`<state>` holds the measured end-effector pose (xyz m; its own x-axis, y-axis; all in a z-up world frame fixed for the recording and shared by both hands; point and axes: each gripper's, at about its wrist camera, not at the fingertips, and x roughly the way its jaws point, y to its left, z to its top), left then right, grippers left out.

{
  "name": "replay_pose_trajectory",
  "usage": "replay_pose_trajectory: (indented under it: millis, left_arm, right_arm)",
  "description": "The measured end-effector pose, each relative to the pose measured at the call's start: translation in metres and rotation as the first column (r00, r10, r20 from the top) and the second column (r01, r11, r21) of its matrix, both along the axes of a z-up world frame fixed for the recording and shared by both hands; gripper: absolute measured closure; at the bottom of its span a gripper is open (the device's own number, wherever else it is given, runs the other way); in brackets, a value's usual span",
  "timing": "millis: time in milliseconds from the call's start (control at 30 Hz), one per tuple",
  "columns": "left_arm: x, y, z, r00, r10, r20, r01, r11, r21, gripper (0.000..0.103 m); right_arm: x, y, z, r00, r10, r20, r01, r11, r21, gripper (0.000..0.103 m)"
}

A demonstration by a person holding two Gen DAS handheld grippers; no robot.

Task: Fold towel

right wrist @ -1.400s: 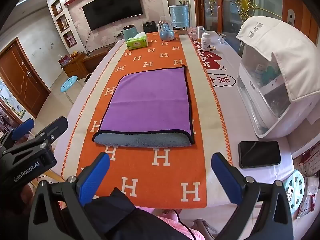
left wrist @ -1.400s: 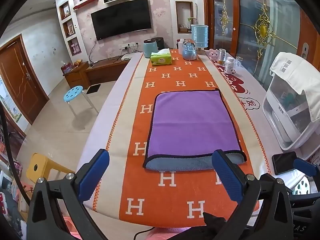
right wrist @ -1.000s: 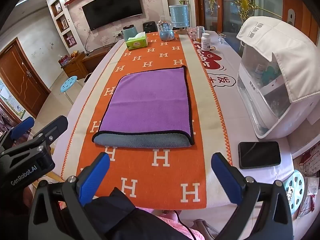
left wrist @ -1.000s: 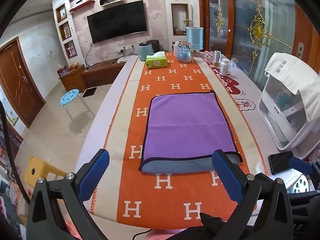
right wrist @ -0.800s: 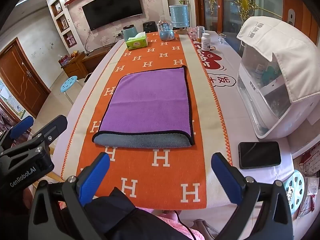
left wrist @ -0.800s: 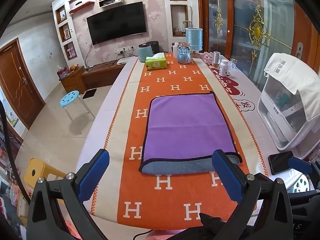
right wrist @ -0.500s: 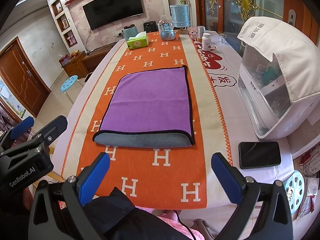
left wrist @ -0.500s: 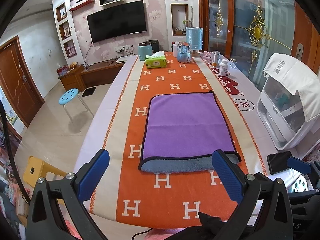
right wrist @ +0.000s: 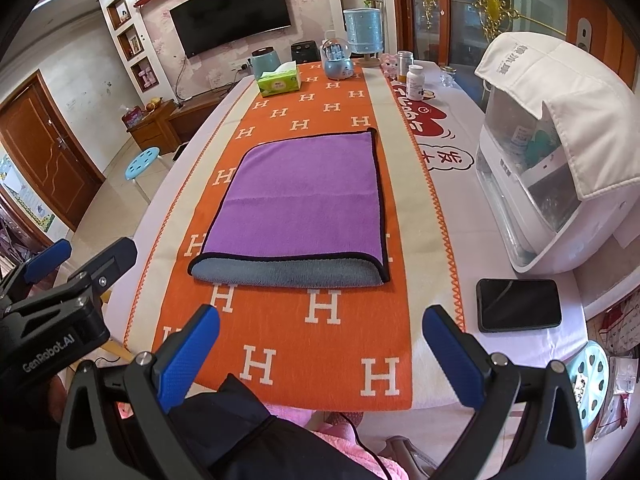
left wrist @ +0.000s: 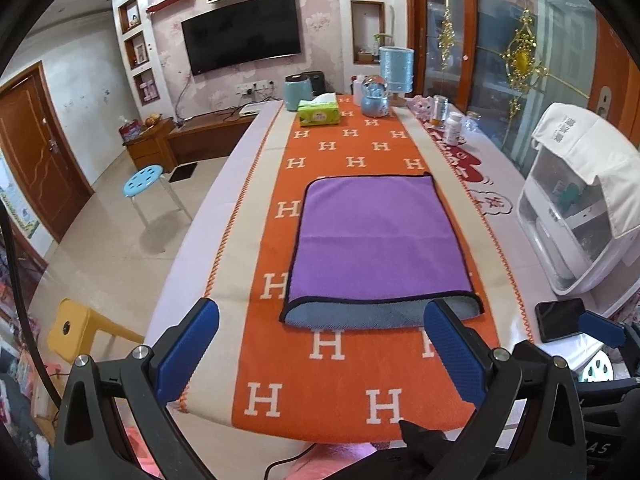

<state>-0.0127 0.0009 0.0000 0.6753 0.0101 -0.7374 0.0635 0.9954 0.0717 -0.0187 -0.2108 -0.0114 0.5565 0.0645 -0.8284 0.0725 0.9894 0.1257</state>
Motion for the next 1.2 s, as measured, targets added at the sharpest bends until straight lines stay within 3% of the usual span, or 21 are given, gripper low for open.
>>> replay_pose_trajectory:
  millis: [167,533,933,1200]
  left_arm:
    - [-0.005,0.001,-0.004,0.999,0.035,-0.017,-0.035,0.999,0.019,0.001]
    - [0.0,-0.002,-0.012,0.997,0.025,-0.069,-0.023,0.999,0.041,0.001]
    - [0.046,0.009,-0.031,0.989,-0.036,-0.142,0.033,0.999,-0.02,0.001]
    - [0.085,0.013,-0.048,0.97,-0.126,-0.208,0.118,0.992,-0.053,0.001]
  right_arm:
    - [-0.011,-0.002,-0.001,1.0,0.012,-0.003,-0.012,1.0,0.006,0.001]
    - [-0.005,-0.008,-0.01,0.999,0.01,-0.039,-0.009,0.999,0.031,0.003]
    - [0.028,-0.015,-0.03,0.997,0.0,-0.08,0.001,1.0,0.011,0.009]
    - [0.055,-0.019,-0.041,0.996,-0.006,-0.088,0.006,1.0,0.008,0.013]
